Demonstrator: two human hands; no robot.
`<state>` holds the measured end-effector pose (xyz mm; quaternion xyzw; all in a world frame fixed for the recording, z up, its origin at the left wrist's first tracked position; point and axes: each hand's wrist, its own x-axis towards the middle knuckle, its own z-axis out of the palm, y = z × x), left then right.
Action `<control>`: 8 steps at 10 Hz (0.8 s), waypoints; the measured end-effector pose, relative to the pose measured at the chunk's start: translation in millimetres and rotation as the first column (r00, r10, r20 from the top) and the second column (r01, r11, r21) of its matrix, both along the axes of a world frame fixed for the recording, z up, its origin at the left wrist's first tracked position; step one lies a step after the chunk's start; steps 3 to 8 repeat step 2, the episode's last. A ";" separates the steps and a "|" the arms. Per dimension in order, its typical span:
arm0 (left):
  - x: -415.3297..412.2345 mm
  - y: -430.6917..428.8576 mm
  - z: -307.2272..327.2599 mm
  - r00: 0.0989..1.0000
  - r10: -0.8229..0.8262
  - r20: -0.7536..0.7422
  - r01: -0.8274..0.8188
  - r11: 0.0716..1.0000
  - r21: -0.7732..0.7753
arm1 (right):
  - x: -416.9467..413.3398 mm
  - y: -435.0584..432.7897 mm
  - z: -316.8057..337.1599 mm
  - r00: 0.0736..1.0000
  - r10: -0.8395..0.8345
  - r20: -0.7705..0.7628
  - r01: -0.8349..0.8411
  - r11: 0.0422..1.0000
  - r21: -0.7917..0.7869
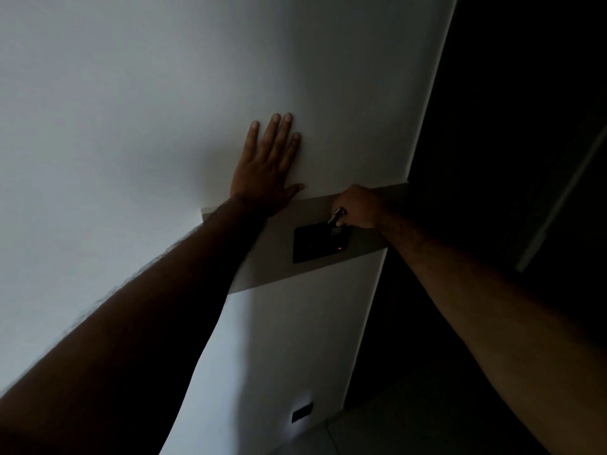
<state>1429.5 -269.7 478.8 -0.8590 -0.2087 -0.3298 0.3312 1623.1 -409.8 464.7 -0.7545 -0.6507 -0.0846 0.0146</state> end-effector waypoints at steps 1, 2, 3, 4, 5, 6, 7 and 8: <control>-2.3 -0.1 1.3 1.000 -0.019 -0.010 0.019 1.000 -0.021 | -1.8 -2.4 -1.9 1.000 -0.021 0.020 0.021 1.000 0.023; -0.4 -0.1 2.2 1.000 -0.017 -0.002 0.017 1.000 -0.003 | 0.6 -0.6 0.0 0.998 -0.014 -0.066 0.020 0.996 0.086; -0.4 -0.1 2.2 1.000 -0.017 -0.002 0.017 1.000 -0.003 | 0.6 -0.6 0.0 0.998 -0.014 -0.066 0.020 0.996 0.086; -0.4 -0.1 2.2 1.000 -0.017 -0.002 0.017 1.000 -0.003 | 0.6 -0.6 0.0 0.998 -0.014 -0.066 0.020 0.996 0.086; -0.4 -0.1 2.2 1.000 -0.017 -0.002 0.017 1.000 -0.003 | 0.6 -0.6 0.0 0.998 -0.014 -0.066 0.020 0.996 0.086; -0.4 -0.1 2.2 1.000 -0.017 -0.002 0.017 1.000 -0.003 | 0.6 -0.6 0.0 0.998 -0.014 -0.066 0.020 0.996 0.086; -0.4 -0.1 2.2 1.000 -0.017 -0.002 0.017 1.000 -0.003 | 0.6 -0.6 0.0 0.998 -0.014 -0.066 0.020 0.996 0.086; -0.4 -0.1 2.2 1.000 -0.017 -0.002 0.017 1.000 -0.003 | 0.6 -0.6 0.0 0.998 -0.014 -0.066 0.020 0.996 0.086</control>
